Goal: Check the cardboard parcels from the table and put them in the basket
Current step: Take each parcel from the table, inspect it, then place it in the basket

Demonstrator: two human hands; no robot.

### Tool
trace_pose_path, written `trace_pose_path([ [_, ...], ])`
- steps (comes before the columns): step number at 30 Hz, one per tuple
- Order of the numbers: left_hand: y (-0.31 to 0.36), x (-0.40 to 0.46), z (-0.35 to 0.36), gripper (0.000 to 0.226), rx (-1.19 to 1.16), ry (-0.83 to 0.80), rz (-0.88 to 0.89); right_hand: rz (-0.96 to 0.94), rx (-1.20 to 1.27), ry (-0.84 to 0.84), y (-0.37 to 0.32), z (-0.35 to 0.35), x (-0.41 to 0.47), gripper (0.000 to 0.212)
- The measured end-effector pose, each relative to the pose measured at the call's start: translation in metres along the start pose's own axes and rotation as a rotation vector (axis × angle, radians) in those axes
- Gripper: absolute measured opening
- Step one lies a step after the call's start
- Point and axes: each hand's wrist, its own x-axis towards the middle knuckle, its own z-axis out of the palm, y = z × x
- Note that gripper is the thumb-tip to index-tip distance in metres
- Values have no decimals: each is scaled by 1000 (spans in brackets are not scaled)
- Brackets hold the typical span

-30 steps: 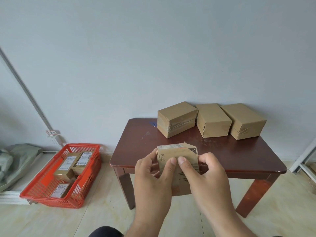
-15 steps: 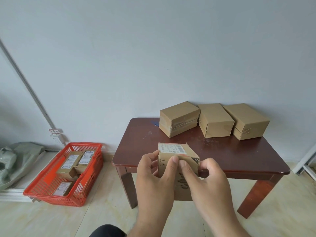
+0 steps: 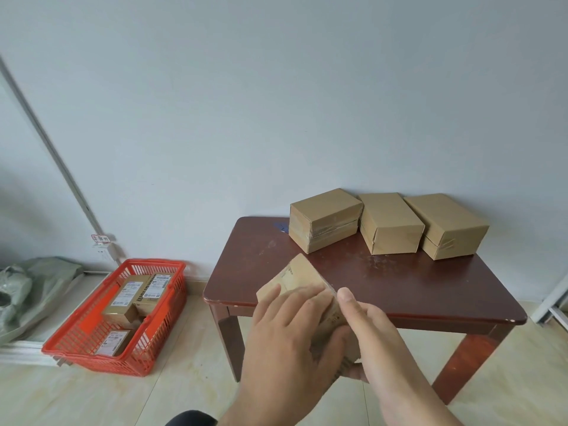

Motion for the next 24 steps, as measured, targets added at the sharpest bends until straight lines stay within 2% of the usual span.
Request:
trace_pose_path([
  [4, -7, 4, -7, 39, -60, -138, 52, 44, 90, -96, -6, -2, -2, 86],
  [6, -4, 5, -10, 35, -155, -137, -45, 46, 165, -82, -5, -2, -1, 81],
  [7, -2, 8, -11, 37, -214, -105, -144, 32, 209, -63, -7, -2, 0, 80],
  [9, 2, 8, -15, 55, -331, -20, -448, -9, 266, -32, -8, 1, 1, 80],
  [11, 9, 11, -17, 70, -526, -19, -727, -57, 294, -24, -13, 2, 0, 82],
  [13, 17, 15, -16, 63, -760, -66, -884, -118, 286, -67, -20, 3, -2, 78],
  [15, 21, 19, -15, 62, -818, -47, -875, -137, 254, -103, -24, 6, -3, 86],
  [17, 21, 20, -13, 79, -824, -21, -840, -133, 237, -93, -24, 6, 1, 96],
  [20, 21, 26, -15, 96, -853, -30, -814, -214, 188, -71, -22, 5, 3, 82],
  [24, 26, 32, -15, 89, -869, -56, -797, -348, 85, -40, -27, 2, -1, 54],
])
